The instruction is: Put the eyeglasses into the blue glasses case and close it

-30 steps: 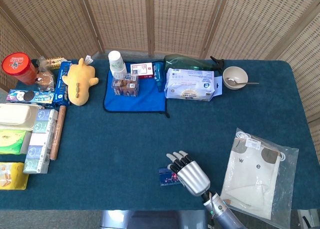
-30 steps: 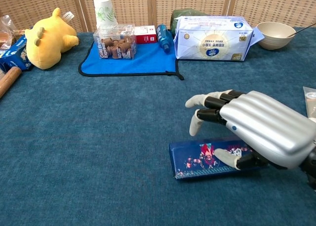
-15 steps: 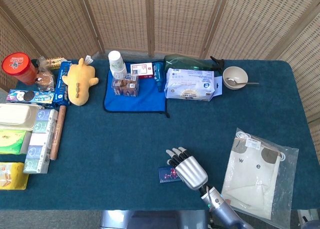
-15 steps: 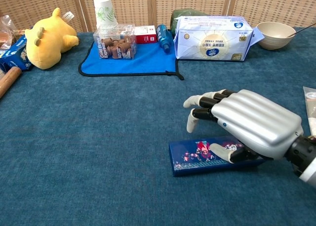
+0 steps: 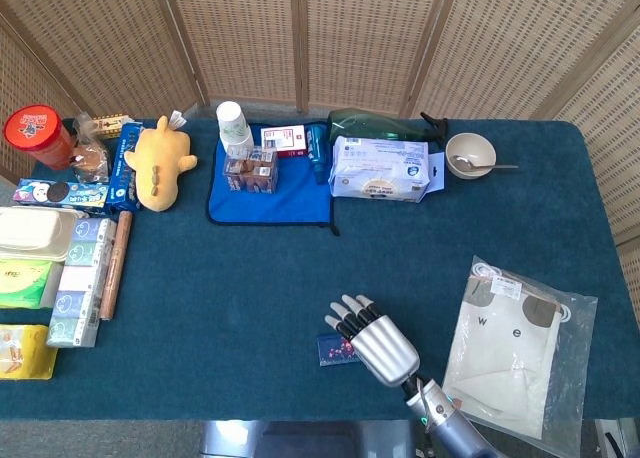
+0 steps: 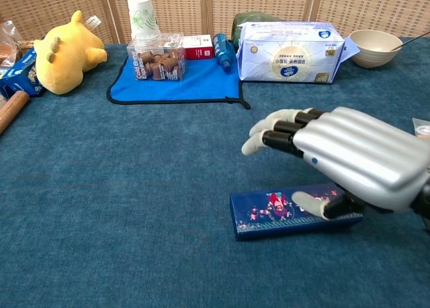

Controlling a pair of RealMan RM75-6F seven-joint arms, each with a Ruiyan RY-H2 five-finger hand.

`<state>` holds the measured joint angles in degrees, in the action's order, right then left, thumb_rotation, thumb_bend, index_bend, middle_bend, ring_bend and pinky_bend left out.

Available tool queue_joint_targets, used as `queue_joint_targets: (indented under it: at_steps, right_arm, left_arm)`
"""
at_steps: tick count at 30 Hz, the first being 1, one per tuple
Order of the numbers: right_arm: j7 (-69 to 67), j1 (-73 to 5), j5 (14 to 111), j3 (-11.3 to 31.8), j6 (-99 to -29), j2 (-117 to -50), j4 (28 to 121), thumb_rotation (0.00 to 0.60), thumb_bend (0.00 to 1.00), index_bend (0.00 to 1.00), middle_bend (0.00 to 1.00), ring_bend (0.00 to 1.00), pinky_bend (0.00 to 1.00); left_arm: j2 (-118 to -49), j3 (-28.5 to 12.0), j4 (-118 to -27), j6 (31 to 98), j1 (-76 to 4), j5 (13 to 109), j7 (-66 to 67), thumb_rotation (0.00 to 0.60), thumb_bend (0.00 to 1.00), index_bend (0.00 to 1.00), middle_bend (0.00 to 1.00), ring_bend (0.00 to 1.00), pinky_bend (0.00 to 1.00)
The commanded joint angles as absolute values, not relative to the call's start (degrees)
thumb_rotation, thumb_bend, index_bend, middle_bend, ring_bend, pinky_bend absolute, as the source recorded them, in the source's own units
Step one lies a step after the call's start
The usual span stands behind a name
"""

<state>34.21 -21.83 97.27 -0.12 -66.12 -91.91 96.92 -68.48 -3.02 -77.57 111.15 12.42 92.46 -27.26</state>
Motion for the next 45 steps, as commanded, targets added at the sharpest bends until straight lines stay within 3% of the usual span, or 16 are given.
queue_joint_targets:
  at_steps: [1, 7, 27, 35, 39, 45]
  right_arm:
    - [39.04, -21.43, 93.99, -2.19, -62.69, -88.43, 101.93, 0.600, 0.35, 0.11, 0.15, 0.09, 0.19]
    - [43.93, -22.29, 88.77, -1.71, -59.52, -85.95, 106.12, 0.600, 0.36, 0.00, 0.09, 0.05, 0.17]
    - [49.04, -27.16, 77.80, -0.43, -54.36, -85.69, 107.45, 0.600, 0.38, 0.00, 0.05, 0.01, 0.15]
    - [49.94, -28.95, 73.62, 0.02, -54.10, -86.33, 107.20, 0.600, 0.38, 0.00, 0.09, 0.06, 0.15]
    - [49.65, -29.75, 72.01, 0.12, -54.08, -86.47, 107.28, 0.600, 0.38, 0.07, 0.14, 0.12, 0.19]
    - [48.23, -30.70, 71.34, 0.19, -54.65, -86.70, 107.68, 0.600, 0.38, 0.32, 0.32, 0.26, 0.30]
  left_arm:
    - [-68.46, -3.07, -77.47, 111.17, 12.34, 92.52, -27.39, 0.600, 0.29, 0.20, 0.12, 0.00, 0.00]
    - [-68.49, -3.03, -77.43, 111.24, 12.43, 92.47, -27.45, 0.600, 0.29, 0.20, 0.12, 0.00, 0.00]
    - [-68.48, -2.99, -77.33, 110.84, 12.55, 92.04, -27.31, 0.600, 0.29, 0.20, 0.12, 0.00, 0.00]
    - [-68.68, -2.99, -76.71, 110.63, 12.65, 91.70, -27.98, 0.600, 0.29, 0.19, 0.12, 0.00, 0.00]
    - [-68.78, -2.99, -76.55, 110.48, 12.68, 91.54, -28.13, 0.600, 0.29, 0.19, 0.12, 0.00, 0.00]
    - [-68.93, -3.07, -76.39, 110.35, 12.71, 91.34, -28.23, 0.600, 0.29, 0.19, 0.12, 0.00, 0.00]
